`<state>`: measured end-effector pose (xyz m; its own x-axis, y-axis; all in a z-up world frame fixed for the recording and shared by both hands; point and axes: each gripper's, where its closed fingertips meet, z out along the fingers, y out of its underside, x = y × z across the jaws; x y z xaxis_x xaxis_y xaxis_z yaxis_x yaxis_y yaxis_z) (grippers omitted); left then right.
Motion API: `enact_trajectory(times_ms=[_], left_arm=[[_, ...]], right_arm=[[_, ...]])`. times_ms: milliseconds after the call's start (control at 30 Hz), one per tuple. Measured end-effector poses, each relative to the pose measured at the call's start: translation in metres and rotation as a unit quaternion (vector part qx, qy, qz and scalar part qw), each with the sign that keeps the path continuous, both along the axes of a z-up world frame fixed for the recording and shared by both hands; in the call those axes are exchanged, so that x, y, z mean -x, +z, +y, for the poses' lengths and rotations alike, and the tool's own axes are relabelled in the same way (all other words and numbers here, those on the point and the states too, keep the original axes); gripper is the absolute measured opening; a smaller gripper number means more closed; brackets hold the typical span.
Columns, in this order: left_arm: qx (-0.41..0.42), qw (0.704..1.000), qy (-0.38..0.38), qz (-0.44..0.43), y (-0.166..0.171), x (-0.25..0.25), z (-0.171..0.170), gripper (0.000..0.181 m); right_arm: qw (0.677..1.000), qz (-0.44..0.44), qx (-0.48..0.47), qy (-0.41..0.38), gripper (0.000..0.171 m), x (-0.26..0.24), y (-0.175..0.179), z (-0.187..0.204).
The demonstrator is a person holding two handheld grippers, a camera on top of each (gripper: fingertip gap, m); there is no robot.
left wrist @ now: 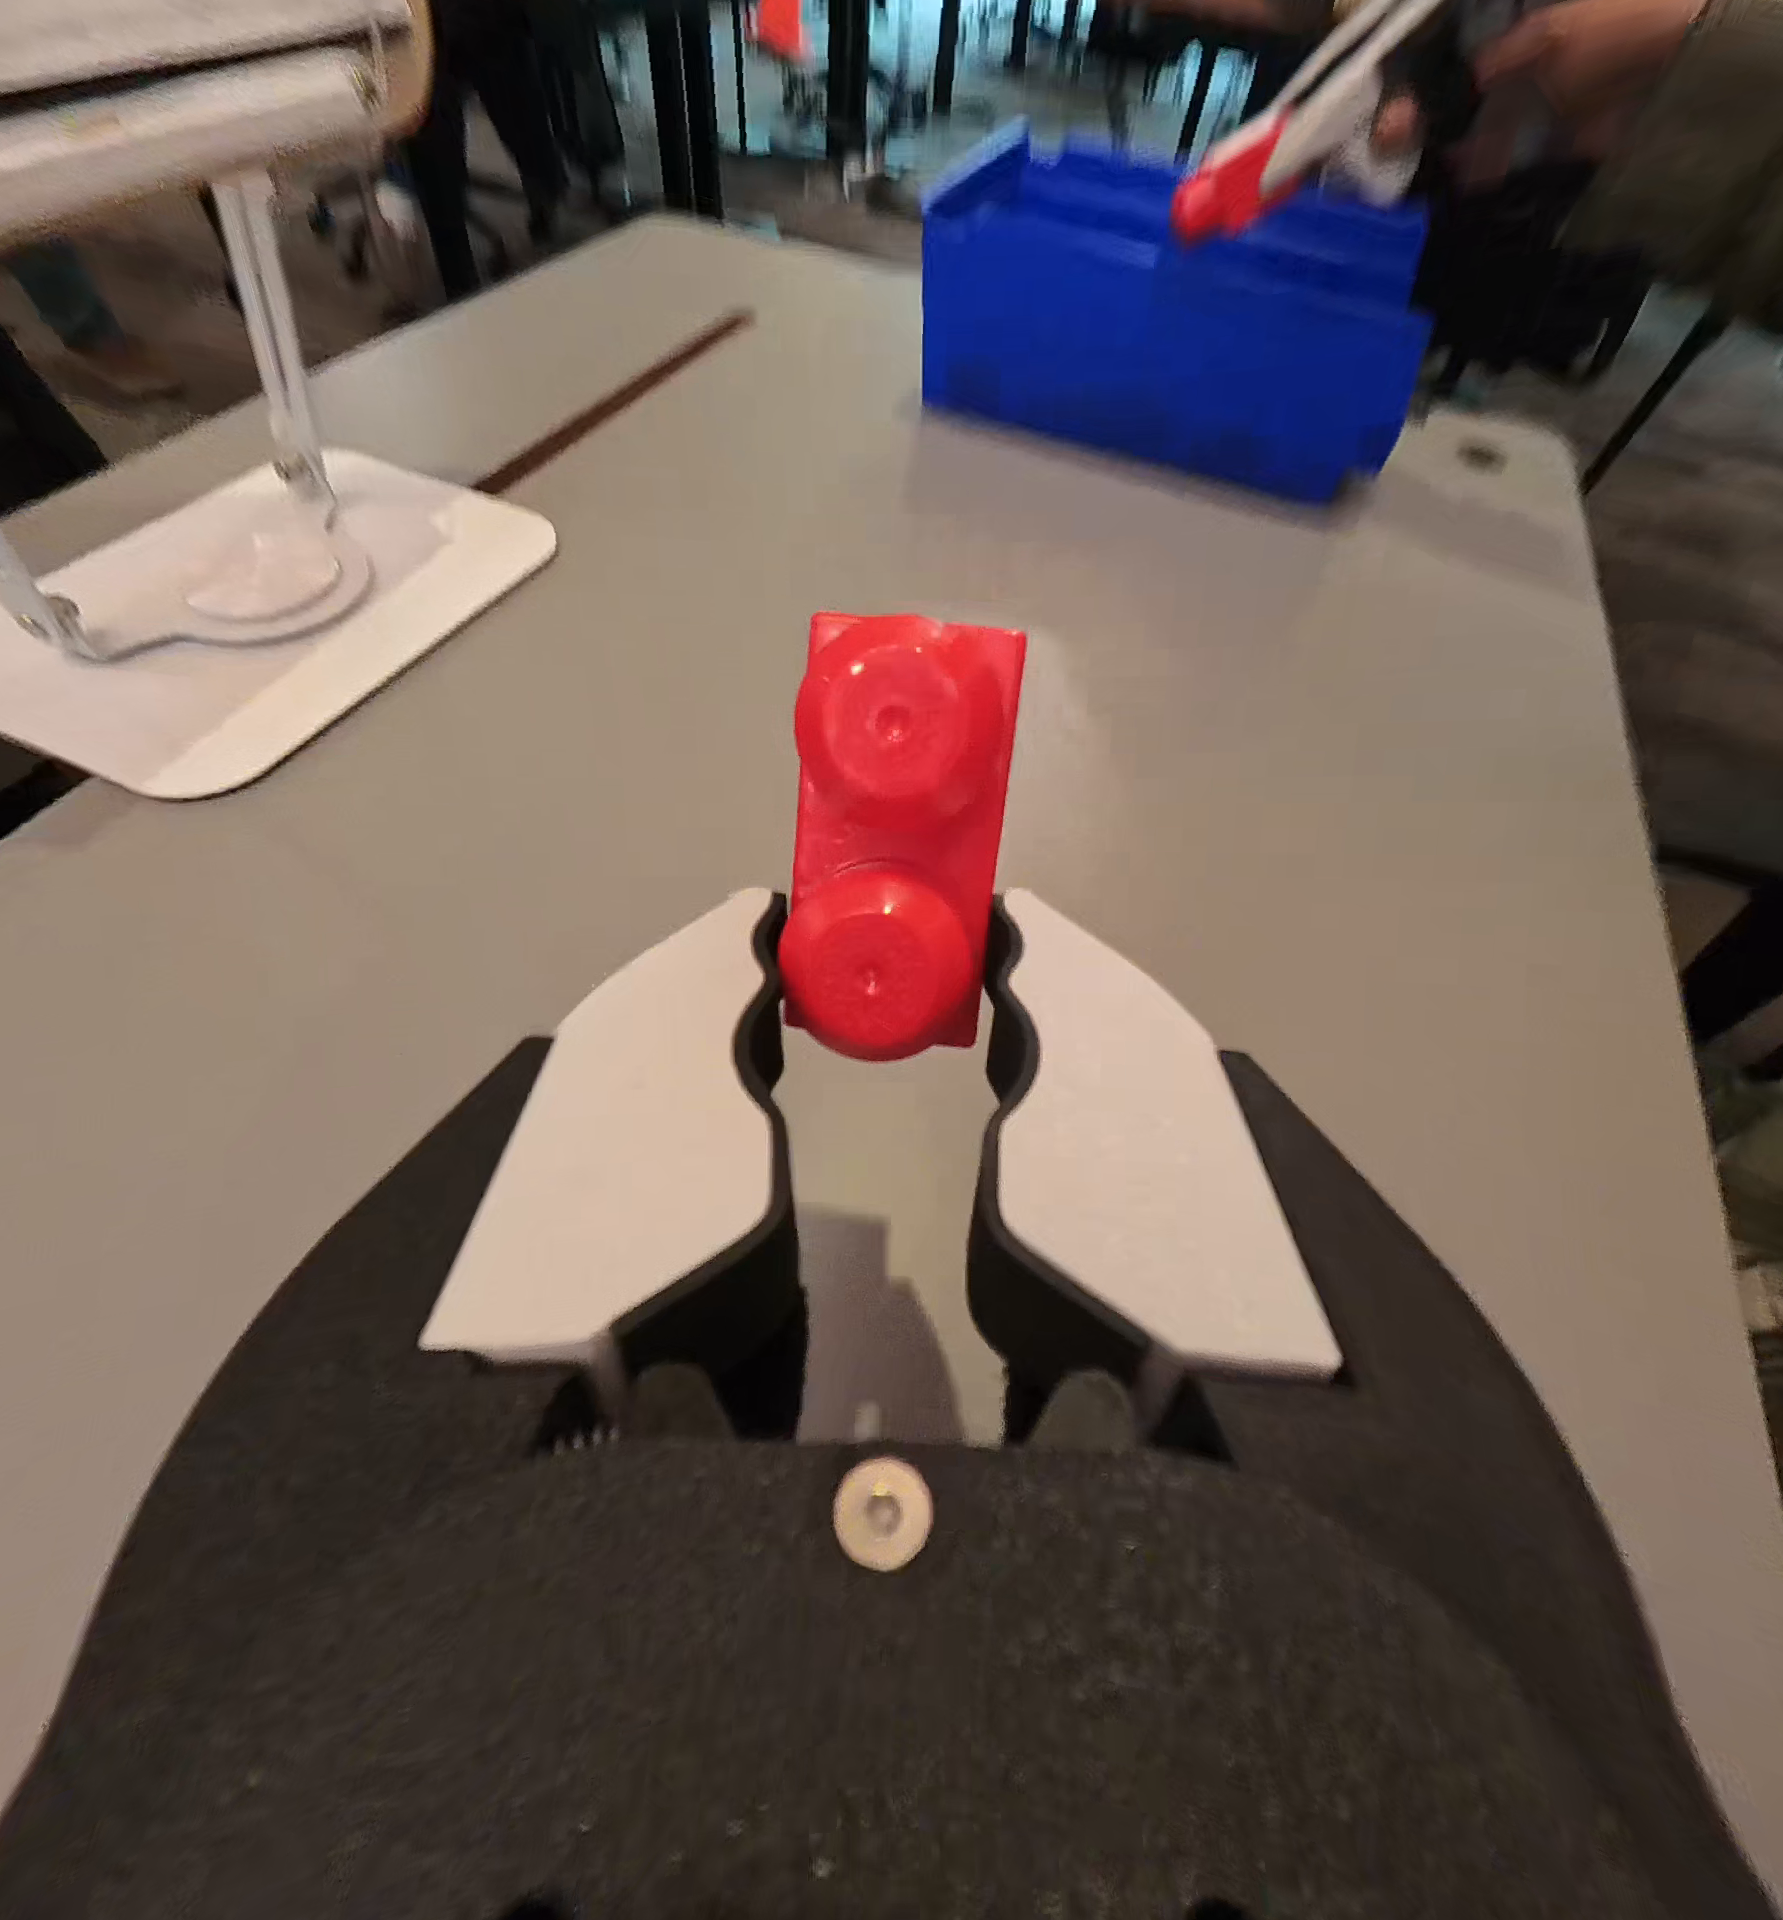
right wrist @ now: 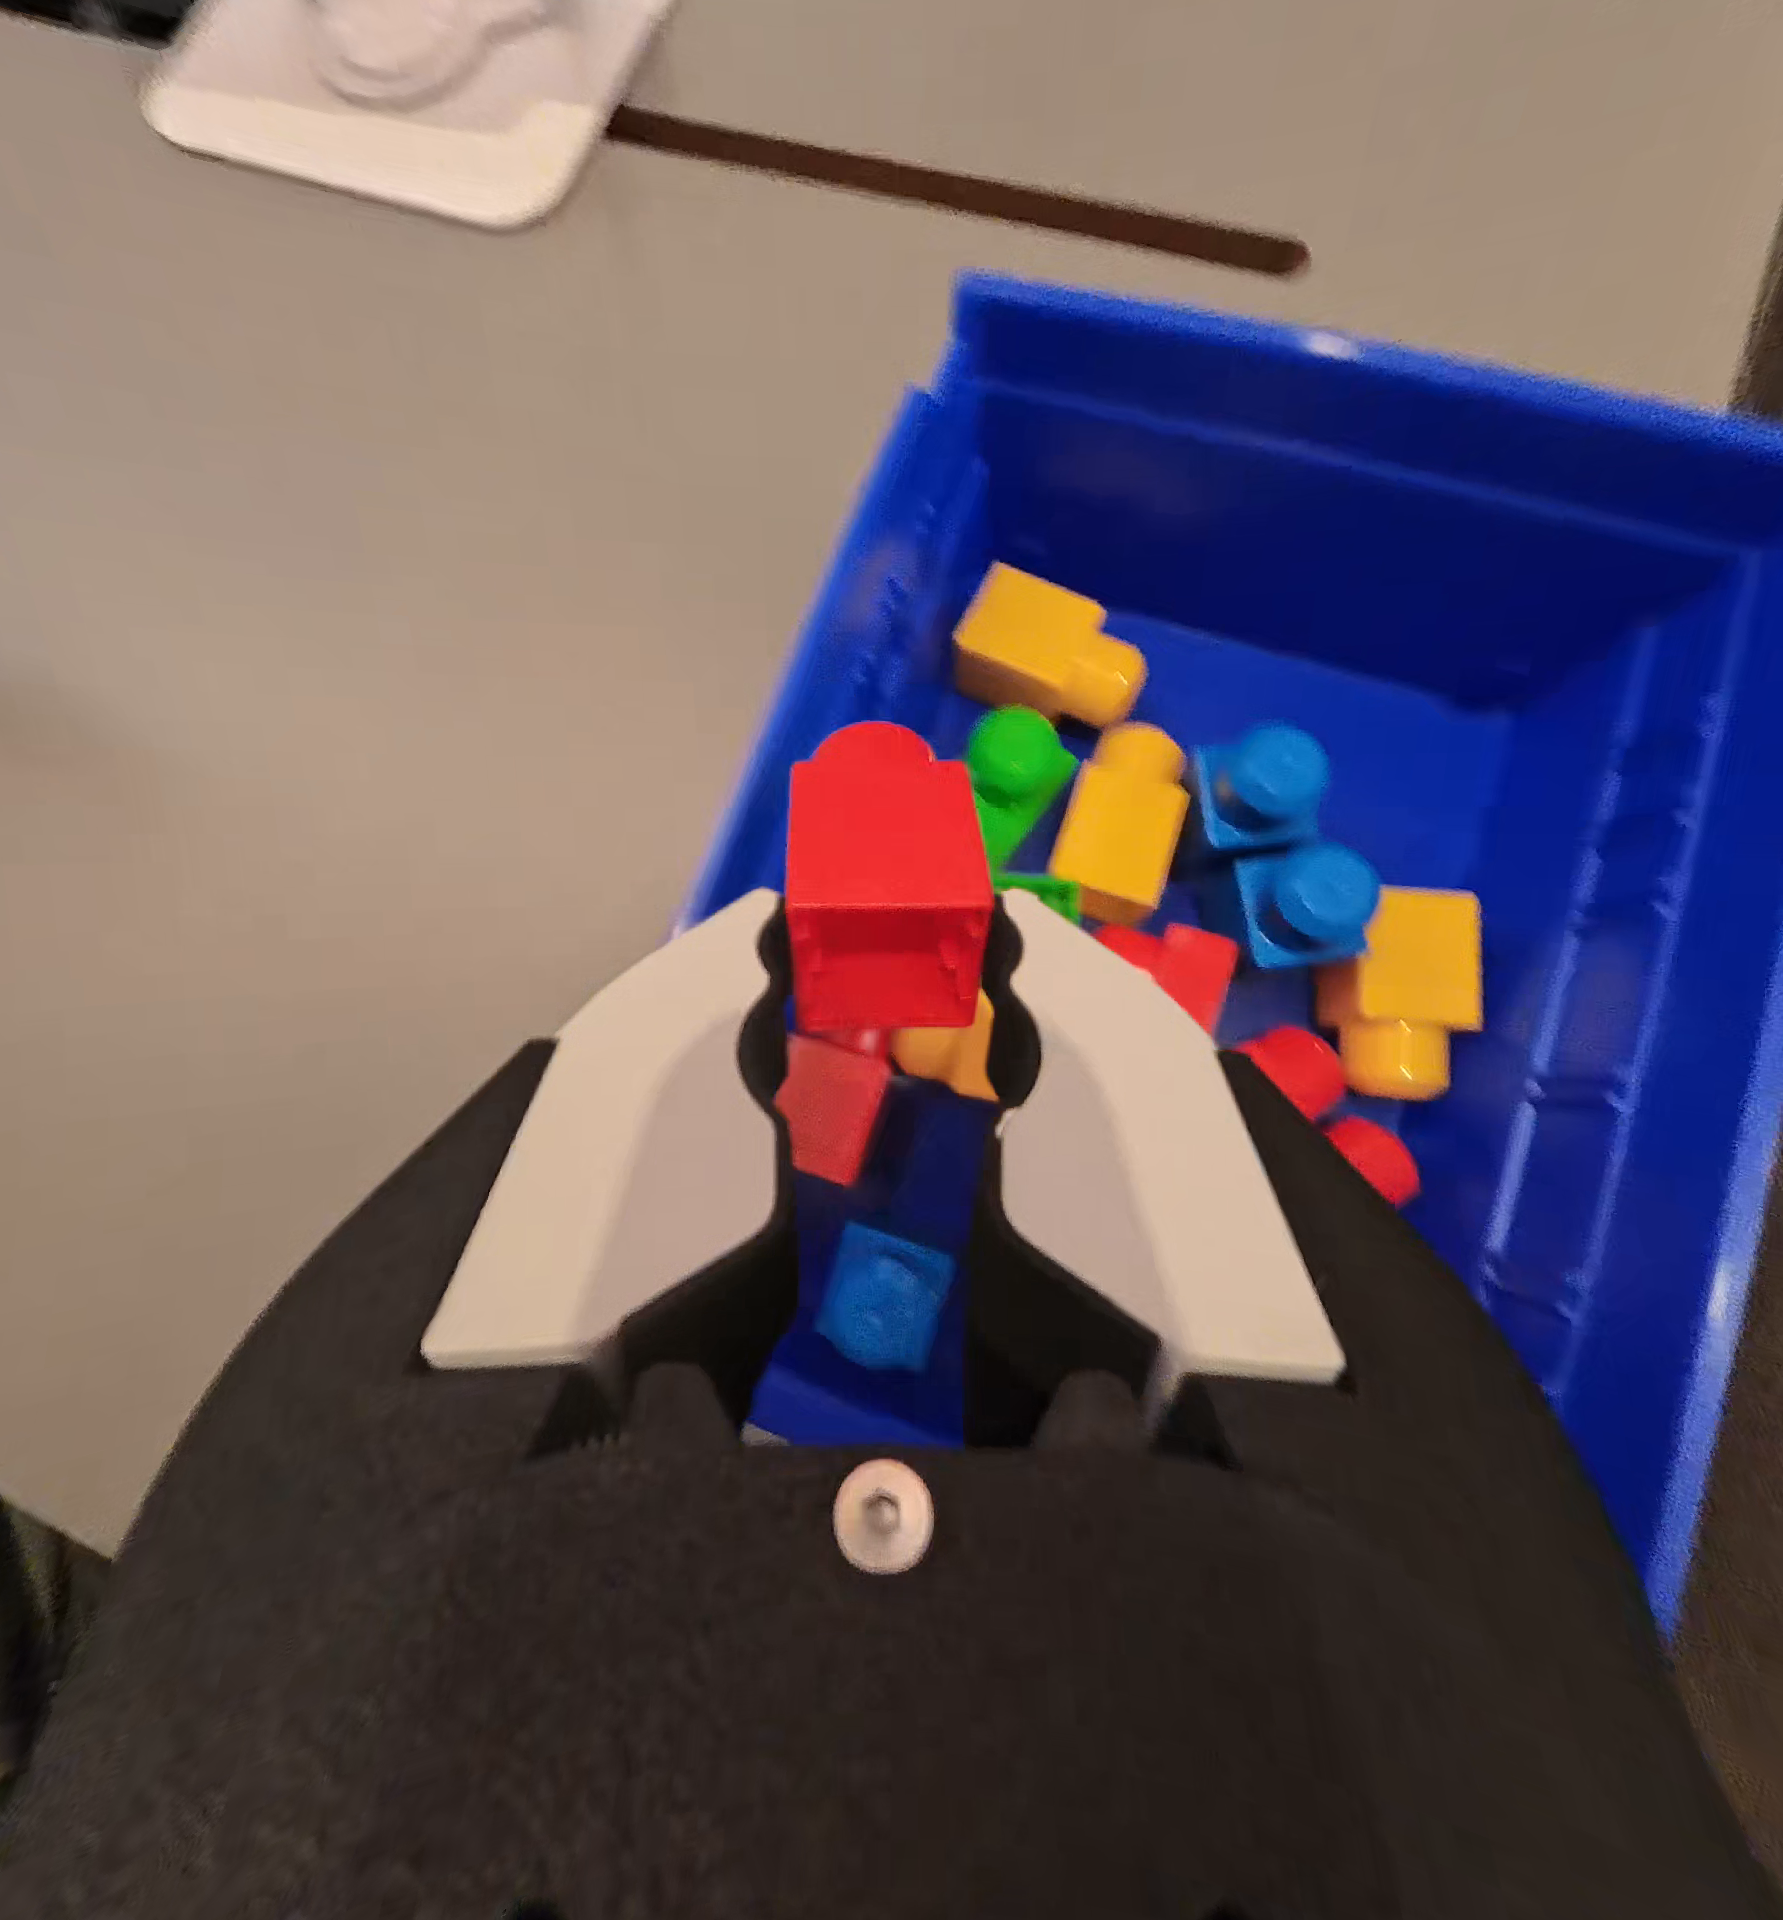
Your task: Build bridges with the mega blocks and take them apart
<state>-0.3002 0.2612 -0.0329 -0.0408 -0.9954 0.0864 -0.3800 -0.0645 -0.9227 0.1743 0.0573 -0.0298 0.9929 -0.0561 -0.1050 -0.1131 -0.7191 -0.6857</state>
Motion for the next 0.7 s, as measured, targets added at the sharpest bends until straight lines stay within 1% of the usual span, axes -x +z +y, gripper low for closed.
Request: enact_trajectory(times_ms=[67,167,200,233,267,300,367,400,467,533,600,633,700], left_arm=[[-0.023,0.998,-0.007,0.054,-0.009,-0.002,-0.001,0.036],[-0.046,0.991,-0.028,0.124,-0.021,-0.006,-0.006,0.036],[-0.054,0.987,-0.035,0.149,-0.026,-0.007,-0.007,0.036],[-0.061,0.982,-0.042,0.174,-0.031,-0.007,-0.007,0.036],[-0.068,0.977,-0.049,0.196,-0.035,-0.007,-0.008,0.036],[-0.073,0.973,-0.057,0.213,-0.038,-0.007,-0.009,0.036],[-0.080,0.967,-0.067,0.230,-0.040,-0.010,-0.011,0.036],[-0.079,0.967,-0.072,0.230,-0.039,-0.012,-0.013,0.036],[-0.070,0.968,-0.085,0.226,-0.037,-0.016,-0.018,0.036],[-0.065,0.968,-0.092,0.226,-0.037,-0.020,-0.022,0.036],[-0.055,0.968,-0.099,0.224,-0.039,-0.024,-0.026,0.036],[-0.049,0.968,-0.103,0.223,-0.040,-0.027,-0.029,0.036],[-0.041,0.969,-0.109,0.220,-0.040,-0.030,-0.035,0.036]], right_arm=[[0.999,-0.008,0.032,-0.013,0.035,-0.015,-0.018,-0.008],[0.999,-0.010,0.047,-0.010,0.036,-0.021,-0.037,-0.012],[0.999,-0.012,0.042,-0.011,0.041,-0.023,-0.038,-0.012],[0.999,-0.017,0.037,-0.017,0.062,-0.025,-0.038,-0.013],[0.999,-0.023,0.040,-0.016,0.077,-0.025,-0.037,-0.015],[0.998,-0.040,0.040,-0.019,0.083,-0.027,-0.031,-0.016],[0.995,-0.094,0.009,-0.018,0.081,-0.026,-0.007,-0.015],[0.993,-0.113,-0.019,-0.005,0.078,-0.015,0.008,-0.010],[0.988,-0.117,-0.080,0.062,0.073,0.034,0.033,0.008],[0.973,-0.085,-0.139,0.161,0.071,0.111,0.044,0.032],[0.949,-0.060,-0.174,0.258,0.073,0.191,0.042,0.054],[0.934,-0.047,-0.182,0.303,0.077,0.229,0.037,0.065],[0.907,-0.025,-0.194,0.374,0.080,0.295,0.027,0.084]])
